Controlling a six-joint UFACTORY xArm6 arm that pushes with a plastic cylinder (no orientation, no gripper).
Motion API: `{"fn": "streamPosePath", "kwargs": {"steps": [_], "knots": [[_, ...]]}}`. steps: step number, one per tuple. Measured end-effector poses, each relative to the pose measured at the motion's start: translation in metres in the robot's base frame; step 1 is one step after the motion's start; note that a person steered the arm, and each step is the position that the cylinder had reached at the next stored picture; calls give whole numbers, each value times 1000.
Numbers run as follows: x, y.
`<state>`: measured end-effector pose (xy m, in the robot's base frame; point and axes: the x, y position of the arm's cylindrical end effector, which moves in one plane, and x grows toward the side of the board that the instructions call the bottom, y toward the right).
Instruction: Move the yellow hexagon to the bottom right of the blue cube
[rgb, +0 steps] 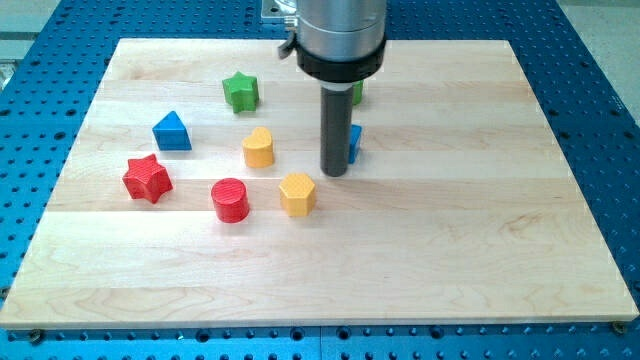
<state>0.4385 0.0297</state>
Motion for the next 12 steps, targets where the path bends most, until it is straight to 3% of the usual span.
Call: {"fn": "streamPosePath", "kwargs": {"steps": [2,3,4,6,9,12], "knots": [[15,30],[89,21],[118,-18],[76,-123],[56,-50],[7,-49]]}}
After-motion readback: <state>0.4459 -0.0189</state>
